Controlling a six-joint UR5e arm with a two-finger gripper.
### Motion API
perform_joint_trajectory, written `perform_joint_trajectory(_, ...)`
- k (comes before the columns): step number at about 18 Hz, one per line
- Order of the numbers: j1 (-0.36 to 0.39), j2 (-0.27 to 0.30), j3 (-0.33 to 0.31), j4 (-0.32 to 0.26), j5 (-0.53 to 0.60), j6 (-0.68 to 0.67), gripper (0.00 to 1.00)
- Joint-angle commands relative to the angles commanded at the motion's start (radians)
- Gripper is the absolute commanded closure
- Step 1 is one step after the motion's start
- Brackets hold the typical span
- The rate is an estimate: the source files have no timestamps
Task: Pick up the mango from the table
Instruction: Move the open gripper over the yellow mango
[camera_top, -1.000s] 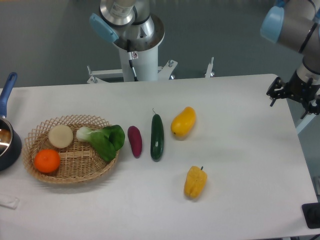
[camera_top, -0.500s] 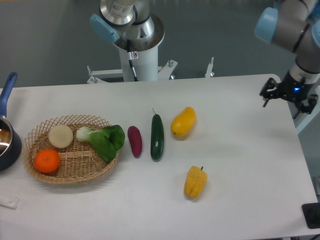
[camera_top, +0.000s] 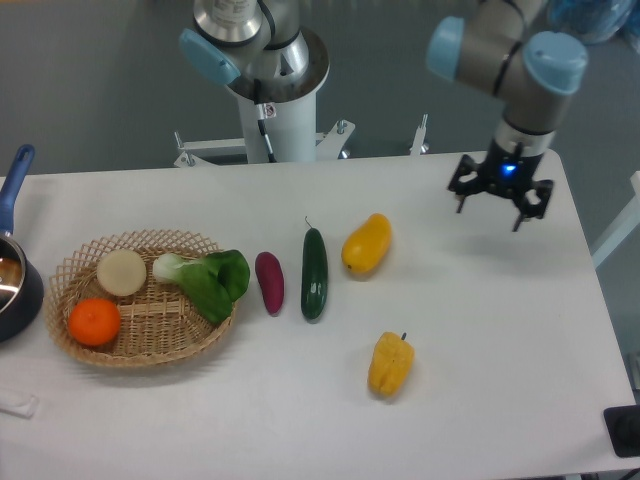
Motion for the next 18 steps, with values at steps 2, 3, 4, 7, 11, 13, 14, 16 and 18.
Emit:
perform_joint_trajectory(2,-0.015,0.04,-0.037,-0.002,-0.043,0.002,0.0)
perform_joint_trajectory(3,-0.026,0.052,-0.049,-0.003,-0.058,0.002,0.0)
perform_joint_trajectory(4,-0.029,0.063,-0.066,-0.006,-0.057,0.002,0.0)
perform_joint_trajectory(7,-0.044,0.089,-0.127,-0.002,-0.058,0.003,0.0)
perform_joint_trajectory(11,-0.072,0.081,-0.132,-0.003,-0.055,0.0,0.0)
perform_joint_trajectory(13,-0.087,0.08,-0.134,-0.005,-0.054,-0.002,0.0)
perform_joint_trajectory(14,-0.092,0.077,-0.135,-0.005,-0.054,-0.002,0.0)
perform_joint_trajectory(16,-0.098,0.043,-0.134,0.003,-0.052,-0.009,0.0)
perform_joint_trajectory(18,-0.117,0.019,-0.129,0.008,-0.051,-0.017,0.0)
